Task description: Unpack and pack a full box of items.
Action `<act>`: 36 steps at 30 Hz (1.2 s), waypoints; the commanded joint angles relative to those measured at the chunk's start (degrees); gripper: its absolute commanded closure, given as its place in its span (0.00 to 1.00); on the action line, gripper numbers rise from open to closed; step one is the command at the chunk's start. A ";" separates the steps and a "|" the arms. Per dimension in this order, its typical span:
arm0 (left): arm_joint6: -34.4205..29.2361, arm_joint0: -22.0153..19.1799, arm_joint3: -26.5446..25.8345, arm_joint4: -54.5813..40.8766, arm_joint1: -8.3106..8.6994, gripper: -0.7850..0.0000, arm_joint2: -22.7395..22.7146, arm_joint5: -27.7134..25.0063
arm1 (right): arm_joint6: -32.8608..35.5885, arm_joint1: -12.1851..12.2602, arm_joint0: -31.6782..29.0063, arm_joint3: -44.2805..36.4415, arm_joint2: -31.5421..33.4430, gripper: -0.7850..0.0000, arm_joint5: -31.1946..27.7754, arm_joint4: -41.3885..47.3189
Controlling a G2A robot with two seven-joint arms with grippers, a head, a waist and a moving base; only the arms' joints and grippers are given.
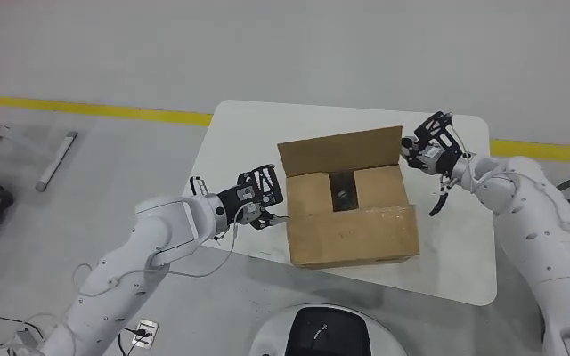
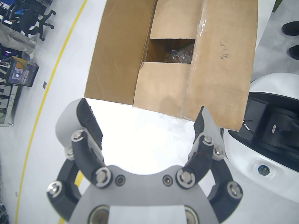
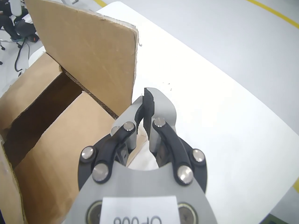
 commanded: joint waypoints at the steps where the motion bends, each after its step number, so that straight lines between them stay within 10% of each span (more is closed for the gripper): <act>1: 0.00 0.00 0.00 0.00 0.00 0.00 0.00 0.00 | -0.94 0.35 -0.10 -0.17 0.11 1.00 -1.17 -1.66; 24: 0.00 0.00 0.00 0.00 0.00 0.00 0.00 0.00 | -6.38 6.44 -8.42 -14.11 4.17 1.00 -11.49 -19.96; 36: 0.00 0.00 0.00 0.00 0.00 0.00 0.00 0.00 | 2.72 8.34 -14.39 -33.49 13.85 1.00 3.80 -5.34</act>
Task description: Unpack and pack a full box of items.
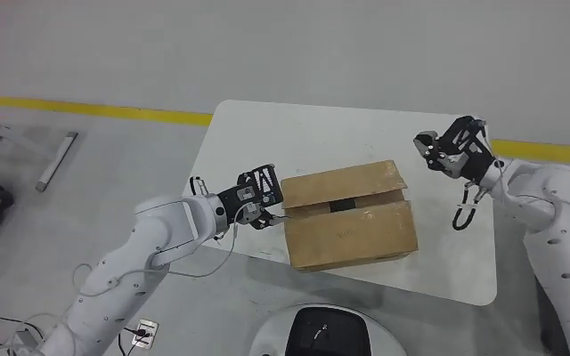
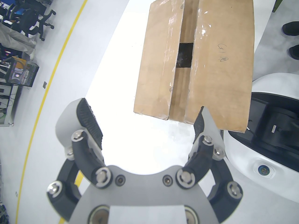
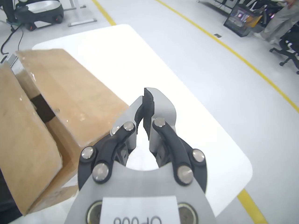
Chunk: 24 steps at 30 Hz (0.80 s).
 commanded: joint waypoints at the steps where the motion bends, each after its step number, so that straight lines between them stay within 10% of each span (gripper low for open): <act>1: 0.00 0.00 0.00 0.00 0.00 0.00 0.00 0.00 | 3.96 -0.18 -1.88 -5.13 0.16 1.00 5.01 4.25; 9: 1.31 2.08 0.93 1.15 -0.20 0.00 -2.08 4.31 | 12.28 -1.82 -8.61 -16.93 -6.67 1.00 19.09 8.22; 24: -0.91 8.15 -0.94 1.45 -0.30 0.00 -7.14 5.44 | 10.22 -4.16 -12.43 -12.64 -14.81 1.00 26.95 0.14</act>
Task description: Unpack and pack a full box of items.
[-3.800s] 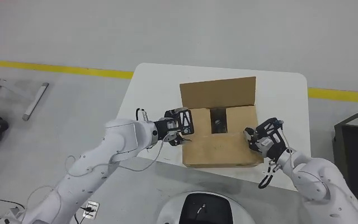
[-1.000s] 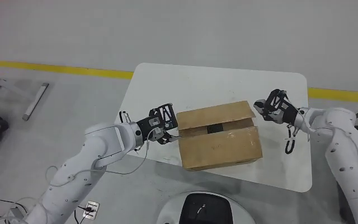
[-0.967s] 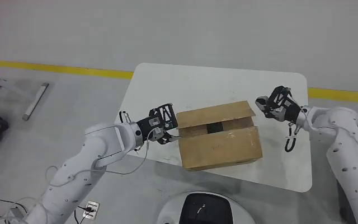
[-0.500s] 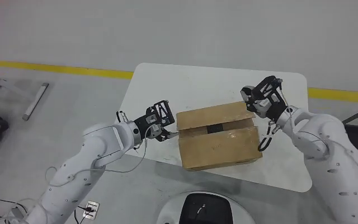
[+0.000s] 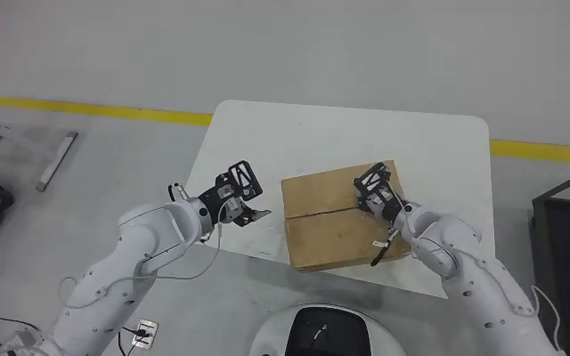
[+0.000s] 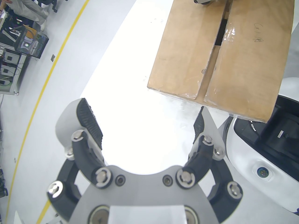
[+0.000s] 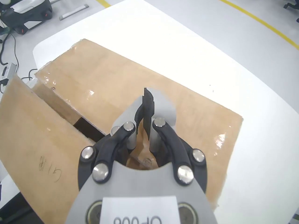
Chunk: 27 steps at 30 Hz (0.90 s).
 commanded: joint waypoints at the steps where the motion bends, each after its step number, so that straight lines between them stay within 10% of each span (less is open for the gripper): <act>1: -0.08 0.23 -0.32 0.13 -0.02 0.00 0.00 -0.23 | -0.25 -0.04 -0.44 0.24 -0.01 1.00 0.16 -0.60; 27: -1.45 -1.17 -1.27 0.41 -0.29 0.00 3.04 -2.42 | -1.98 4.80 -20.76 -9.10 24.77 1.00 4.49 -4.39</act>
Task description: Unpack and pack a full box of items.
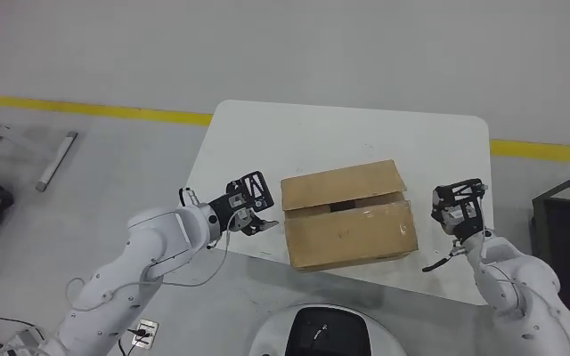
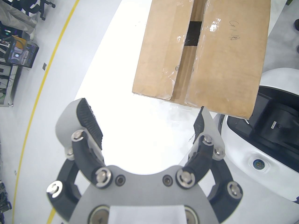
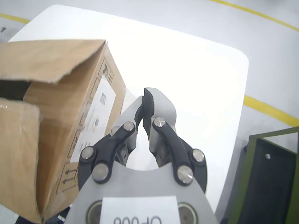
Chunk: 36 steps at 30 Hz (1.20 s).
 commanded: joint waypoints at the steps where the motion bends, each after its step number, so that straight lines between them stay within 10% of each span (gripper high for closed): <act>1: 0.01 0.00 0.00 -0.01 0.00 0.00 0.00 0.00 | -0.10 0.10 -1.81 -0.64 -0.12 1.00 -0.81 -0.27; 21: 0.01 0.00 0.00 -0.01 0.00 0.00 0.00 0.00 | 4.83 1.64 -14.01 -12.97 0.96 1.00 -12.58 -0.84; 35: -9.92 4.25 2.14 -3.87 0.30 0.00 -1.59 -2.34 | 3.48 2.59 -9.38 -14.61 11.48 1.00 -8.60 0.30; 36: -11.04 4.79 2.58 -4.87 0.28 0.21 -1.99 -1.36 | 3.41 2.62 -9.03 -14.44 11.84 1.00 -8.60 0.45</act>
